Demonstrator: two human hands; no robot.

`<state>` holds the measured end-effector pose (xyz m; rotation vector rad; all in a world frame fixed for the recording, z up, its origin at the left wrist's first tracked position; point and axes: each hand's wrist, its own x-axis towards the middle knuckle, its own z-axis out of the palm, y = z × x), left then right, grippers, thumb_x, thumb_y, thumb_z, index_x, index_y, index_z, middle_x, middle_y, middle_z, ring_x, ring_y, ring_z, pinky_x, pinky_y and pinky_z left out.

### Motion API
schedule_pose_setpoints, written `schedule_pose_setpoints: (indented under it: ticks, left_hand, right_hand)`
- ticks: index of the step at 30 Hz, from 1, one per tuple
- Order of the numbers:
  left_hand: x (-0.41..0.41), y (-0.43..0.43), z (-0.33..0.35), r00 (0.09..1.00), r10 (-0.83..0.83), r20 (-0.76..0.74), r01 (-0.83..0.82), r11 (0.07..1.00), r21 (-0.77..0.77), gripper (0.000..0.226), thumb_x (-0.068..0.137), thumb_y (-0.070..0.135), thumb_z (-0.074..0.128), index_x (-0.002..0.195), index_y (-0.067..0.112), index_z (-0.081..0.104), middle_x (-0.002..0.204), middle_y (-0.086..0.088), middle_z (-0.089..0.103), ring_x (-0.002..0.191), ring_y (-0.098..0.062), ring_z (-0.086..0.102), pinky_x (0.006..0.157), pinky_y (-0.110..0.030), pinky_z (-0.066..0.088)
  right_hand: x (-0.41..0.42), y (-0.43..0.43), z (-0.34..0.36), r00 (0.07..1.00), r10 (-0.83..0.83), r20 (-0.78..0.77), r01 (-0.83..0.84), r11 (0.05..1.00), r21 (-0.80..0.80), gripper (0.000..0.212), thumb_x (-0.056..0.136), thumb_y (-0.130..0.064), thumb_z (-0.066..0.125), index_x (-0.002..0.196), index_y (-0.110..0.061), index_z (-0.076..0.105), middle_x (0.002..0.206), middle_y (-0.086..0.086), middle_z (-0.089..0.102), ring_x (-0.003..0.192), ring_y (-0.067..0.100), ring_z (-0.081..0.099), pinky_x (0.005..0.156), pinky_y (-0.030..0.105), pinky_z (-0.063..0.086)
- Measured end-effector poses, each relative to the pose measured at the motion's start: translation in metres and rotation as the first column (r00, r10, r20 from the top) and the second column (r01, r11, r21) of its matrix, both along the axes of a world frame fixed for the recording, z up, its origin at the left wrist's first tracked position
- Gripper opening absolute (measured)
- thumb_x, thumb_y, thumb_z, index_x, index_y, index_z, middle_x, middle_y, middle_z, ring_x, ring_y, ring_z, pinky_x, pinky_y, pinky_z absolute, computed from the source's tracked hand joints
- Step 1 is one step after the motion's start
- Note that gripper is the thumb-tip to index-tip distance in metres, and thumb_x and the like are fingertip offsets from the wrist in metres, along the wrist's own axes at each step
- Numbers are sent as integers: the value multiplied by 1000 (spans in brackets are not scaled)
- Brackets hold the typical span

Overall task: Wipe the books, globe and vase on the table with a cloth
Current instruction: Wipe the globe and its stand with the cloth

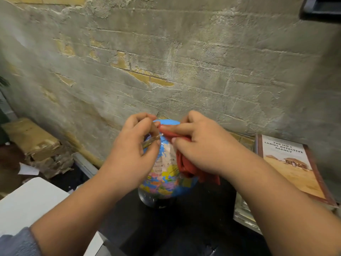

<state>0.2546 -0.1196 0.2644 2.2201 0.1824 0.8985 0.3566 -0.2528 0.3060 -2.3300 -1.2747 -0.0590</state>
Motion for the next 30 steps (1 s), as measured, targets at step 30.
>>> schedule_pose_setpoints:
  ticks: [30]
  left_hand:
    - [-5,4,-4,1000,1,-24,0,999,47,7,79,25,53,84,29,51,115,19,41,110,-5,56,95,-34,47]
  right_hand:
    - [21,-15,-8,996,-87,-24,87,996,-14,35,93,-30,53,127,-35,61,97,-3,48,105,20,55,95,33,42]
